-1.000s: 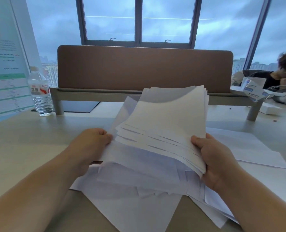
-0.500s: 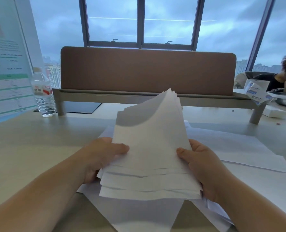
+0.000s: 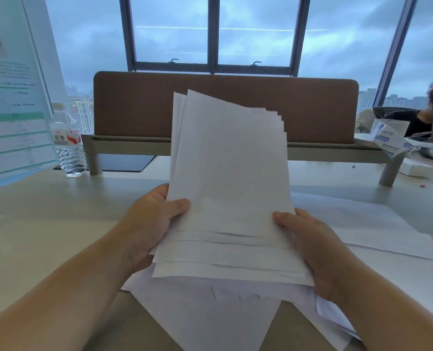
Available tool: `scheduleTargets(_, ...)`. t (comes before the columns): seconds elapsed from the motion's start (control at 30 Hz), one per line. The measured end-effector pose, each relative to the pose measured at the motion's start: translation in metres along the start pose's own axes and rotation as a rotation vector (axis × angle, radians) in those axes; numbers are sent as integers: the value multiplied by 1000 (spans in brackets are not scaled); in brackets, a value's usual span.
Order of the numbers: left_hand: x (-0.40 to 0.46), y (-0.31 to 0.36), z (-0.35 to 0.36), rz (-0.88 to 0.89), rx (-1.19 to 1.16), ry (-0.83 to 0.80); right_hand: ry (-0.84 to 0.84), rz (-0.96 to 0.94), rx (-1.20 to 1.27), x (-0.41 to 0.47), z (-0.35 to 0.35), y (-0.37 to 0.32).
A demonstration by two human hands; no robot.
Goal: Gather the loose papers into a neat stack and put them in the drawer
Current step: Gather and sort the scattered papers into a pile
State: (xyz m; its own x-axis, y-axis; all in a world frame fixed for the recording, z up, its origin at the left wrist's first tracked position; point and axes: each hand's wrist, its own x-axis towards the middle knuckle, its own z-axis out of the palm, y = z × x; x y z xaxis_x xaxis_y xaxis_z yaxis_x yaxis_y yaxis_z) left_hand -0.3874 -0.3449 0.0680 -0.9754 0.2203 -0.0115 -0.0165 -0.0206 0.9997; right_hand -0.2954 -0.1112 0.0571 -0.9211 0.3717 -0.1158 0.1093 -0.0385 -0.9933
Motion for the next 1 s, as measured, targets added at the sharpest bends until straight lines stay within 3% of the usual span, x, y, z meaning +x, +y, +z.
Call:
scheduleTargets(0.17, 1, -2, -1, -37, 6, -38, -45, 93, 63, -3, -3, -4)
scheduleTargets(0.4, 0, -10, -1, -156, 235, -79, -48, 25, -72, -2, -3, 0)
scheduleTargets(0.57, -2, -6, 1, -80, 233, -85, -14, -31, -33, -1, -4, -2)
scheduleTargets(0.67, 3, -6, -1, -36, 237, -1, 37, -47, 78, 0, -6, -4)
scheduleTargets(0.73, 6, -6, -7, 41, 441, 111, 108, -47, 178, 5, -11, -6)
scheduleTargets(0.8, 8, -6, -13, 137, 817, 171, 172, -36, 281, 8, -15, -8)
scheduleTargets(0.87, 6, -7, -15, 86, 1115, 166, 209, -13, 365, 10, -17, -8)
scheduleTargets(1.0, 1, -12, -12, -62, 1334, 68, 249, 41, 466, 8, -16, -6)
